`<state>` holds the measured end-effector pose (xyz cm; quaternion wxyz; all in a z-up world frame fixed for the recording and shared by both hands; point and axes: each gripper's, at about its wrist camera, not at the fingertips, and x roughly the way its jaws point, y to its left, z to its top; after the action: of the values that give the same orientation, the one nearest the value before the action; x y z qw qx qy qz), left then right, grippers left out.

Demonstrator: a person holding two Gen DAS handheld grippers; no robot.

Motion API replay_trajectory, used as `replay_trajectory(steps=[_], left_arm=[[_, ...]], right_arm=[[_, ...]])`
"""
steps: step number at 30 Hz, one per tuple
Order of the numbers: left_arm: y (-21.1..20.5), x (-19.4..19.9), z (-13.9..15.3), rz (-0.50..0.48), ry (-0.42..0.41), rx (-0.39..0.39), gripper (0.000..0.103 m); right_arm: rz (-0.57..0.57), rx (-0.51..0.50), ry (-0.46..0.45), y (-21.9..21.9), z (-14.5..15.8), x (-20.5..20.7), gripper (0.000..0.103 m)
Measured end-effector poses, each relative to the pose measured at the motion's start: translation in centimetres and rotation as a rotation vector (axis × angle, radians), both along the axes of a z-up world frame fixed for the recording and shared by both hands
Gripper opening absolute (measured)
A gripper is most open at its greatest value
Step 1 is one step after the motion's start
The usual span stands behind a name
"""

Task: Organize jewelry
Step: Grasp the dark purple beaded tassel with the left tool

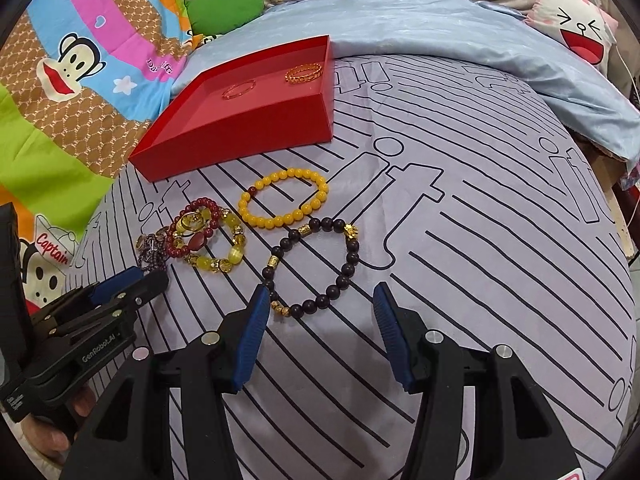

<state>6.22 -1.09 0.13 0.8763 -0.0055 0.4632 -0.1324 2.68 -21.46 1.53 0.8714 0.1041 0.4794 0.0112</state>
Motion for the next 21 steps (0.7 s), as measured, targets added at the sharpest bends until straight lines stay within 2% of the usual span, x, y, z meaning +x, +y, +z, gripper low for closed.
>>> replay_trajectory(steps=[2,4,5,12,21], left_arm=[[0.1,0.3,0.0,0.003,0.004,0.000,0.029],[0.5,0.7,0.0,0.002,0.016,-0.010,0.012],[0.6,0.9,0.0,0.001,0.023,-0.016,0.010],[2.0,0.6,0.9,-0.010,0.020,-0.043,0.007],[3.0,-0.3,3.6,-0.002,-0.031,-0.062,0.007]], right_arm=[[0.004,-0.003,0.002,0.2,-0.2,0.3,0.052],[0.009,-0.003,0.004,0.4,-0.3,0.6,0.052],[0.010,-0.002,0.004,0.5,-0.3,0.7,0.052],[0.021,0.000,0.005,0.9,-0.4,0.9,0.052],[0.028,0.003,-0.011,1.0,0.0,1.2,0.052]])
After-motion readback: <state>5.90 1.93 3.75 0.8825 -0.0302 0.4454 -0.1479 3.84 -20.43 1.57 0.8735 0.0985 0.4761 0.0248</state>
